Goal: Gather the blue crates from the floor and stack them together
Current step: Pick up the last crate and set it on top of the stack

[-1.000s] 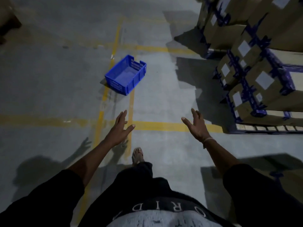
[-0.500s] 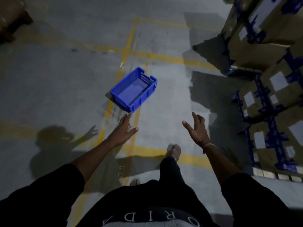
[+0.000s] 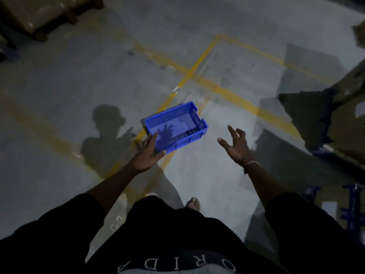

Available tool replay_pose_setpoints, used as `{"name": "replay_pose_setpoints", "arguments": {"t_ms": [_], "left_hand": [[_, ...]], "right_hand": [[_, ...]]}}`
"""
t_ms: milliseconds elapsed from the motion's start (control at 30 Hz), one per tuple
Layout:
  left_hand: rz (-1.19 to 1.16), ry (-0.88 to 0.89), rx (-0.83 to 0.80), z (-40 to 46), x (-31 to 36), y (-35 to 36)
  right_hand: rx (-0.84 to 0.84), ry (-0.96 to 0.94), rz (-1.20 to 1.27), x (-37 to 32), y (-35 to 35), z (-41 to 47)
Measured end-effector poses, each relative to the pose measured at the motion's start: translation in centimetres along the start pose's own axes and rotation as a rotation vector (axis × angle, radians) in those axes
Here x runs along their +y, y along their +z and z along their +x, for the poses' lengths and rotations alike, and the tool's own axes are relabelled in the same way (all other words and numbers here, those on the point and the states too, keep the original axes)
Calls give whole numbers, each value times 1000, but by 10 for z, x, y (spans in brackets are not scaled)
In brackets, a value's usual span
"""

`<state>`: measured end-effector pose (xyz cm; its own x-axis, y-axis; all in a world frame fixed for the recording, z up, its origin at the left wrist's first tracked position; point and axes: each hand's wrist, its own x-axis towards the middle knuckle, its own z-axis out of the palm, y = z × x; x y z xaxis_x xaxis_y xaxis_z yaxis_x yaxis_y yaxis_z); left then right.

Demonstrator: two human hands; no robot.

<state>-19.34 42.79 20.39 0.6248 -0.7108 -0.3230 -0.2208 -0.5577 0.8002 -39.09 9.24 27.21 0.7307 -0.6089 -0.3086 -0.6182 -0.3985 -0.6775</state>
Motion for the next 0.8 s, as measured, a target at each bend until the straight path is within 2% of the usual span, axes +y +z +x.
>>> {"name": "replay_pose_setpoints", "arguments": {"t_ms": [233, 600, 800], "left_hand": [[7, -116, 140, 64, 45, -4], [-100, -344, 78, 202, 5, -13], [-138, -409, 145, 251, -13, 0]], "right_hand": [[-126, -99, -102, -20, -28, 145], [-341, -129, -282, -16, 5, 321], [-465, -103, -311, 3, 47, 402]]}}
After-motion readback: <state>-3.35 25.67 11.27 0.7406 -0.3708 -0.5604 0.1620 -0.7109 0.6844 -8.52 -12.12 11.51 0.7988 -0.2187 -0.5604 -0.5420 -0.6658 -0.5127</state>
